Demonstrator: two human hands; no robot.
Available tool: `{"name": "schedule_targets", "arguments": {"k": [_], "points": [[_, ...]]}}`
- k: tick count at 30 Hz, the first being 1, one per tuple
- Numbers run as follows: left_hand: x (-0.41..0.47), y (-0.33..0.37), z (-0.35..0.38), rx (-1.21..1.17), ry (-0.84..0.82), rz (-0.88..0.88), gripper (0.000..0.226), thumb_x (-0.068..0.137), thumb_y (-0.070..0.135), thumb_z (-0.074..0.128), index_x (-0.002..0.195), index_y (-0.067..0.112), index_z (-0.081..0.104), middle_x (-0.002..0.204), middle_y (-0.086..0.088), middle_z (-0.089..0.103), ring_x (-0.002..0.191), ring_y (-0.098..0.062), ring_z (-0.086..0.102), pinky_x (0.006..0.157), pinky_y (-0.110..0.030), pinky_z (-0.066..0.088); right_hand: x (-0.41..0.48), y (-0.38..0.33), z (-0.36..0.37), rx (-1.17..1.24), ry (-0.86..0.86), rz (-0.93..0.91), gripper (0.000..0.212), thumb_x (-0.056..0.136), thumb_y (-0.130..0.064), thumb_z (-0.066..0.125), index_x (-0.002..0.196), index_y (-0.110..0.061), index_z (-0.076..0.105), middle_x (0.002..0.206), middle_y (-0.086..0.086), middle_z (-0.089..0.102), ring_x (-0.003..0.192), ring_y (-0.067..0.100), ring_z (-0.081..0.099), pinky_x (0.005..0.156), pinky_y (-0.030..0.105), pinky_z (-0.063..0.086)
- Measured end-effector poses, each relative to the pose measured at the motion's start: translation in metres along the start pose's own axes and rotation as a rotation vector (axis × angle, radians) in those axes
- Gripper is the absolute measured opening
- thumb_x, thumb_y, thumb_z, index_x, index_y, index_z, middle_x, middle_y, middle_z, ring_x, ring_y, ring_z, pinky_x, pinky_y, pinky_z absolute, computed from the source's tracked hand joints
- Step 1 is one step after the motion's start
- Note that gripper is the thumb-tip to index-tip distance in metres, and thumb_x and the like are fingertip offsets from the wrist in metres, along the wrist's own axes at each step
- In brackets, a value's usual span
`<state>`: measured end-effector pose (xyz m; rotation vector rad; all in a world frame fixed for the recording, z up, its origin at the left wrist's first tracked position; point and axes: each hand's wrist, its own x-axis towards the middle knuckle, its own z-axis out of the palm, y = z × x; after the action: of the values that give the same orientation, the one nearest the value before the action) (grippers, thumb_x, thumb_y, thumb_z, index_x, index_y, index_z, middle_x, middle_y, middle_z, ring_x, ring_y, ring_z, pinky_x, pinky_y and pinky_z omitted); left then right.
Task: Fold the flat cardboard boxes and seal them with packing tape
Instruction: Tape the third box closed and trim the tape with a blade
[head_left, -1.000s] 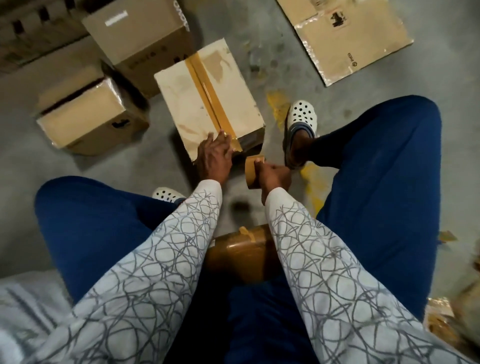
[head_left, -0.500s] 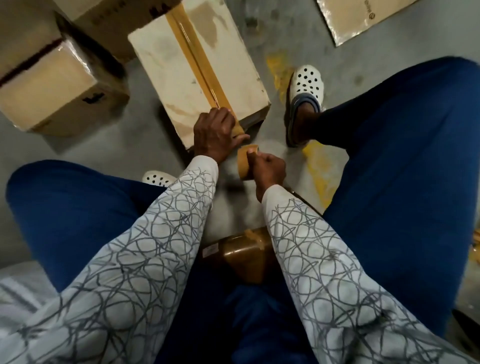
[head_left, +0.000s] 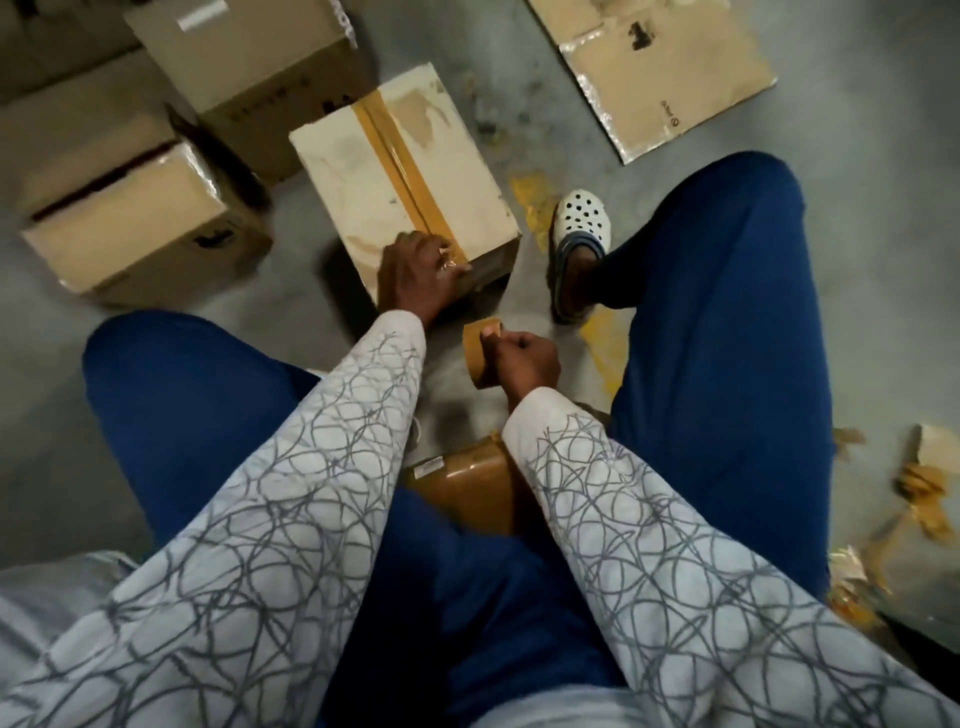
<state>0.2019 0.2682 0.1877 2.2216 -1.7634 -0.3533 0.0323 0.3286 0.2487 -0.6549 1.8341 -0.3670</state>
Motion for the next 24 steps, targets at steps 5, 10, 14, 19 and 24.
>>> {"name": "schedule_targets", "arguments": {"k": [5,10,14,19,24], "points": [[-0.039,-0.027,-0.017,0.063,0.126,-0.112,0.04,0.082,0.031,0.073,0.118,0.015,0.067,0.12,-0.011,0.064,0.119,-0.034,0.051,0.098,-0.044,0.035,-0.018,0.003,-0.004,0.017,-0.006,-0.054,0.036,0.074,-0.044,0.08,0.101,-0.02,0.078,0.102,0.001,0.076,0.097,0.025,0.068,0.097,0.043,0.054],[-0.042,-0.006,-0.014,0.25,-0.154,0.28,0.073,0.089,0.042,0.064,0.152,0.018,0.037,0.161,-0.007,0.029,0.147,-0.03,0.028,0.117,-0.05,0.024,-0.024,0.003,-0.004,0.012,0.001,-0.099,0.029,0.076,-0.041,0.081,0.098,-0.021,0.078,0.103,0.001,0.075,0.096,0.024,0.068,0.096,0.041,0.055],[-0.037,-0.003,-0.002,0.343,-0.482,0.242,0.081,0.095,0.049,0.055,0.159,0.019,0.015,0.167,0.0,0.004,0.154,-0.025,0.008,0.122,-0.051,0.012,-0.027,0.003,-0.002,-0.031,0.005,-0.135,0.028,0.077,-0.041,0.08,0.097,-0.021,0.078,0.101,0.0,0.076,0.093,0.021,0.069,0.092,0.038,0.057],[-0.022,0.003,-0.026,-0.354,0.191,-0.261,0.038,0.086,0.016,0.068,0.123,0.011,0.065,0.134,-0.013,0.06,0.129,-0.033,0.05,0.11,-0.041,0.034,-0.024,0.003,0.0,-0.041,-0.003,-0.116,0.025,0.076,-0.041,0.08,0.093,-0.025,0.076,0.104,0.0,0.075,0.096,0.023,0.068,0.095,0.042,0.055],[-0.021,-0.026,-0.035,-0.721,-0.051,-1.079,0.081,0.087,0.035,0.073,0.15,0.004,0.031,0.153,-0.017,0.039,0.138,-0.033,0.042,0.11,-0.04,0.04,-0.018,0.005,-0.002,-0.022,-0.009,-0.119,0.023,0.078,-0.04,0.08,0.095,-0.026,0.077,0.103,-0.001,0.074,0.096,0.021,0.067,0.096,0.043,0.055]]}}
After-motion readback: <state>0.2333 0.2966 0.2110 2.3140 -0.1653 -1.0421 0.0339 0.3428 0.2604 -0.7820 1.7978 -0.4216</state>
